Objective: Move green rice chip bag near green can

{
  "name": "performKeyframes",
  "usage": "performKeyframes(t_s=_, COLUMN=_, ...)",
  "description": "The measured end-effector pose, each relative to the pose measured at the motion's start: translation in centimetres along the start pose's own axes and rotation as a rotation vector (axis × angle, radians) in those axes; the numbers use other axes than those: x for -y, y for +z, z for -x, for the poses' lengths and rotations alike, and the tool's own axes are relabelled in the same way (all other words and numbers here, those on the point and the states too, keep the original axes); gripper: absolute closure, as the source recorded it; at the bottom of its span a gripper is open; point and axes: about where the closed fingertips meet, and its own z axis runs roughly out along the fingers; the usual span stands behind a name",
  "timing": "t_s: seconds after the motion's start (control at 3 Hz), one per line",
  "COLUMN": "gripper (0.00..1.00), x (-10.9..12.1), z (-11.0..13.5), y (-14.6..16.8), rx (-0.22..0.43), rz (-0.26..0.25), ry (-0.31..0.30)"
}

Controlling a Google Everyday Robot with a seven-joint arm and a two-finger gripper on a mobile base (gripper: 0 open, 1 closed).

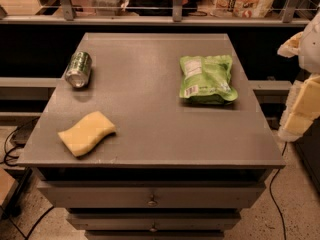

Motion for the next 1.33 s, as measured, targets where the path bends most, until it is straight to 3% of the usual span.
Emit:
performKeyframes(t_s=0.33, gripper=0.0, x=0.0, z=0.0, y=0.0, rx=0.002, rz=-0.002, ry=0.0)
performKeyframes(t_s=0.67, gripper=0.0, x=1.0, z=0.8, y=0.8, rx=0.061, rz=-0.034, ry=0.008)
performKeyframes(t_s=1.33, gripper=0.0, x=4.5, z=2.1, y=4.4, rx=0.25, rz=-0.074, ry=0.104)
